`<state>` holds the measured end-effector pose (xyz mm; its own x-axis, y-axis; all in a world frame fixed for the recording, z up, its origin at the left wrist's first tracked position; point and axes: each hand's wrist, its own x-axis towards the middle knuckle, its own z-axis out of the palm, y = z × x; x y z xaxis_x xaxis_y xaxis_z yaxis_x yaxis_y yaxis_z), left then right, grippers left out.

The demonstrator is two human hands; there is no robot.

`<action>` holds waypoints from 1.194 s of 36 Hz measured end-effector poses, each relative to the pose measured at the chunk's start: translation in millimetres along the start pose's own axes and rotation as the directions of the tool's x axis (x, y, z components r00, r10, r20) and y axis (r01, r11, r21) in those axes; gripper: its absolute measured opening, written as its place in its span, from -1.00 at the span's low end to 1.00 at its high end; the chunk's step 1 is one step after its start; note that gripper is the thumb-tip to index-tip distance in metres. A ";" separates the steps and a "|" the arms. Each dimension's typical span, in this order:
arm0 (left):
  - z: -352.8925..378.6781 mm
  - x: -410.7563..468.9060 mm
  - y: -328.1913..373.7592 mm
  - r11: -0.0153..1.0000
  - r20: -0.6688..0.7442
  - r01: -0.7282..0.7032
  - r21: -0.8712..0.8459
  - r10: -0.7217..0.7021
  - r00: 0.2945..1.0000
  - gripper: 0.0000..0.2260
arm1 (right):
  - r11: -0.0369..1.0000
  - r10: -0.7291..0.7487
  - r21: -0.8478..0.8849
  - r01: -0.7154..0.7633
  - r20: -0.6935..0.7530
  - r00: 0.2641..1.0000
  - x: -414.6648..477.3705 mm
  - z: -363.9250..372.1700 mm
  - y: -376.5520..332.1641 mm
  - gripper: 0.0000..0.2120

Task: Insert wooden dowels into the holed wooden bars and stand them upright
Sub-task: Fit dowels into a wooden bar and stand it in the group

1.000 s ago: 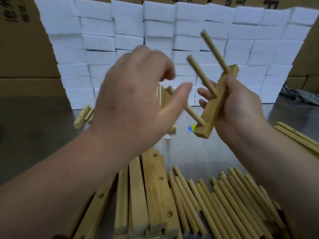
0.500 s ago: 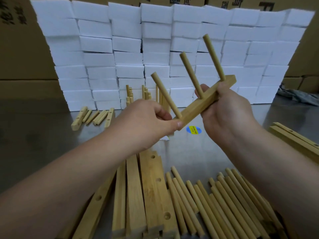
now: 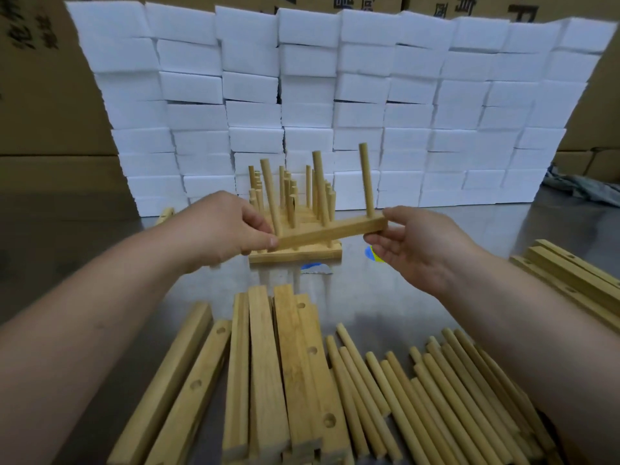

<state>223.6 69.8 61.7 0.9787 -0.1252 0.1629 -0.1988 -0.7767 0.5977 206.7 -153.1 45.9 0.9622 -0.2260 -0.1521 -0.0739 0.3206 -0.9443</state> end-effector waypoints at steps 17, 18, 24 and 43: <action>30.6 20.3 -52.6 0.981 0.075 0.129 0.142 -0.141 0.987 -0.88 | 0.958 0.224 -0.224 -0.177 0.207 0.952 8.2 -0.9 32.0 -0.88; 31.4 21.3 -54.2 0.980 0.062 0.130 0.148 -0.140 0.988 -0.87 | 0.958 0.224 -0.223 -0.178 0.204 0.953 8.1 -0.9 31.9 -0.89; 38.6 26.9 -58.8 0.971 -0.010 0.125 0.205 -0.126 0.992 -0.82 | 0.960 0.220 -0.220 -0.174 0.207 0.953 8.0 -1.2 33.8 -0.64; 48.9 33.1 -60.1 0.873 -0.157 0.105 0.476 -0.033 0.987 -0.75 | 0.941 0.250 -0.296 -0.161 0.292 0.923 11.5 -0.8 40.0 -0.56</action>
<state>270.5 82.1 -7.2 0.9645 -0.0007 0.2640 -0.0458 -0.9853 0.1648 214.6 -143.7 6.2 0.9463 0.1405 -0.2910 -0.3022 0.0658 -0.9510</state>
